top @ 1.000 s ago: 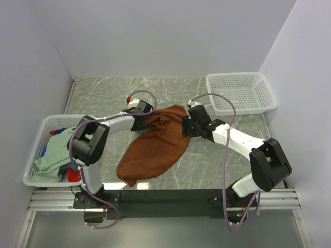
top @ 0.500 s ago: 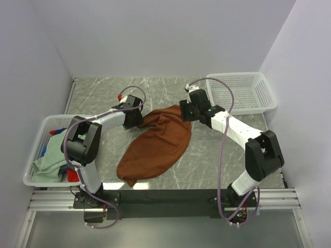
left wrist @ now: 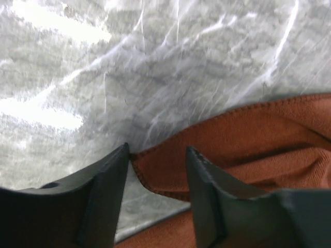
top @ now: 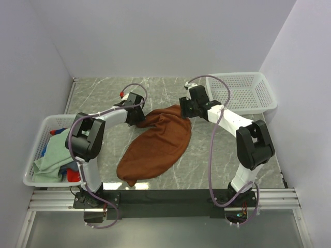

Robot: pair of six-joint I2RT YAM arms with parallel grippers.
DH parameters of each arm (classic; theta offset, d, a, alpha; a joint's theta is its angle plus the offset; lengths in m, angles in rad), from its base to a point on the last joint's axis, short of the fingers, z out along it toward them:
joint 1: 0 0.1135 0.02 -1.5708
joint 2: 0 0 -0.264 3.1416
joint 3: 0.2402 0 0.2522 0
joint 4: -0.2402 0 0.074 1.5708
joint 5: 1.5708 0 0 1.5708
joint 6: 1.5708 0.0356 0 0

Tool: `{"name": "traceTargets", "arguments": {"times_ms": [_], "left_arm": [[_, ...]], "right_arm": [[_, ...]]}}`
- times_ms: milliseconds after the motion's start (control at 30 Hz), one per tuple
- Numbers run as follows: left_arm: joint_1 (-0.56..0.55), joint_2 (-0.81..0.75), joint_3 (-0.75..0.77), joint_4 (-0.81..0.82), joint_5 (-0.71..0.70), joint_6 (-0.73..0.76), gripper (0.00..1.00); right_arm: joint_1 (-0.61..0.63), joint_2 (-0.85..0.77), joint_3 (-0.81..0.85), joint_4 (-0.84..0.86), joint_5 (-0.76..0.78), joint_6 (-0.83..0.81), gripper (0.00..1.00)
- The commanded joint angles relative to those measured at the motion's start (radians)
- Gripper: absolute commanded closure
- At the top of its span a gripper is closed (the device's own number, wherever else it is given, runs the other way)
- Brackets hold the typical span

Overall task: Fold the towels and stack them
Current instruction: Flatten out the crumpled towel

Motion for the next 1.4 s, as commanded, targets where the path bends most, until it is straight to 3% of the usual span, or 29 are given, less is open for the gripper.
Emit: {"name": "traceTargets", "arguments": {"times_ms": [0, 300, 500, 1100, 1367], "left_arm": [[0.003, 0.056, 0.024, -0.053, -0.029, -0.014, 0.49], [-0.008, 0.072, 0.024, -0.081, -0.027, 0.012, 0.75], [-0.024, 0.055, 0.038, -0.092, -0.063, 0.065, 0.99], [-0.037, 0.047, 0.061, -0.109, -0.069, 0.110, 0.99], [-0.038, 0.044, 0.063, -0.113, -0.064, 0.112, 1.00]], "right_arm": [[-0.007, 0.038, 0.060, 0.048, -0.018, -0.005, 0.38], [-0.049, 0.171, 0.155, 0.056, -0.031, 0.104, 0.37], [-0.064, 0.269, 0.279, 0.026, -0.026, 0.104, 0.36], [-0.084, 0.519, 0.494, -0.061, -0.153, 0.136, 0.40], [-0.086, 0.527, 0.506, -0.061, -0.284, 0.133, 0.57]]}}
